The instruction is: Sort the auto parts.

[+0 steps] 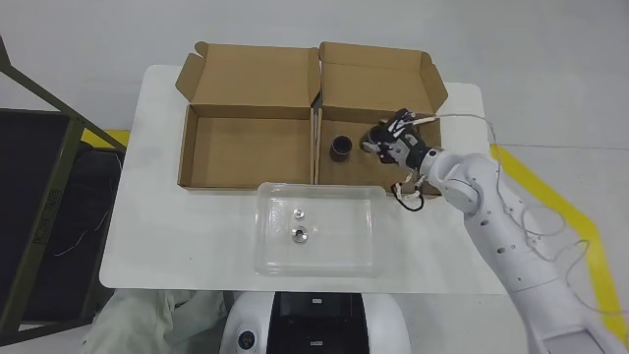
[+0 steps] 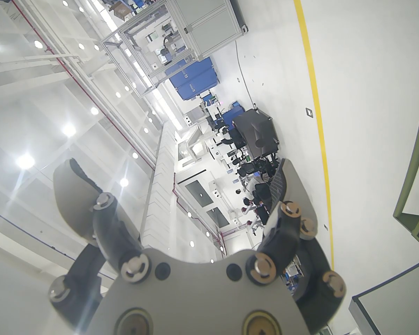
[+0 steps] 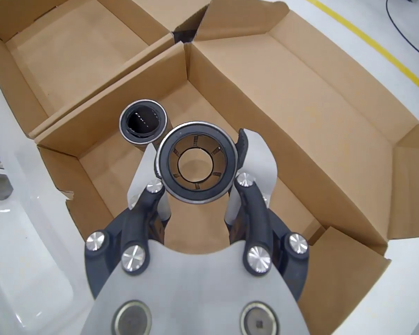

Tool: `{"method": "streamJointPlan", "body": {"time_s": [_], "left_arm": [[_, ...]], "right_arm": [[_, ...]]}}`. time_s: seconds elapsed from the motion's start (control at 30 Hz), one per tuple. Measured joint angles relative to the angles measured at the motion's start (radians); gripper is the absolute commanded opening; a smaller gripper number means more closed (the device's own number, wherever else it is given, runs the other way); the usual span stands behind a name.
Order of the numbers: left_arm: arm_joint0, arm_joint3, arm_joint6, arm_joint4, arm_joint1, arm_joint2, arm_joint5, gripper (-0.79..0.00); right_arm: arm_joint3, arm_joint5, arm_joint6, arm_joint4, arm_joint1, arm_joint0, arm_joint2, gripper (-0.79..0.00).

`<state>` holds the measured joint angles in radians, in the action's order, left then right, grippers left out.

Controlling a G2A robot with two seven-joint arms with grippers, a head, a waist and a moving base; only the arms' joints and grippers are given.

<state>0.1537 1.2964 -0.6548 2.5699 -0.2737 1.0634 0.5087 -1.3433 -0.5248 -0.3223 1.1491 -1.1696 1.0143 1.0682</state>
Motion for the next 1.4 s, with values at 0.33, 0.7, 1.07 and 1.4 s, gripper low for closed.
{"method": "streamJointPlan", "body": {"time_s": [0.33, 0.7, 1.07, 1.4], "left_arm": [[0.000, 0.000, 0.000, 0.000, 0.000, 0.000, 0.000, 0.000], [0.000, 0.000, 0.000, 0.000, 0.000, 0.000, 0.000, 0.000], [0.000, 0.000, 0.000, 0.000, 0.000, 0.000, 0.000, 0.000], [0.000, 0.000, 0.000, 0.000, 0.000, 0.000, 0.000, 0.000]], "right_arm": [[0.109, 0.012, -0.041, -0.029, -0.027, -0.071, -0.069, -0.785], [0.164, 0.007, -0.060, -0.041, -0.042, -0.108, -0.101, -0.619], [0.174, 0.018, -0.107, -0.034, -0.055, -0.121, -0.133, -0.197], [0.120, 0.033, -0.112, -0.014, -0.050, -0.100, -0.114, 0.000]]}}
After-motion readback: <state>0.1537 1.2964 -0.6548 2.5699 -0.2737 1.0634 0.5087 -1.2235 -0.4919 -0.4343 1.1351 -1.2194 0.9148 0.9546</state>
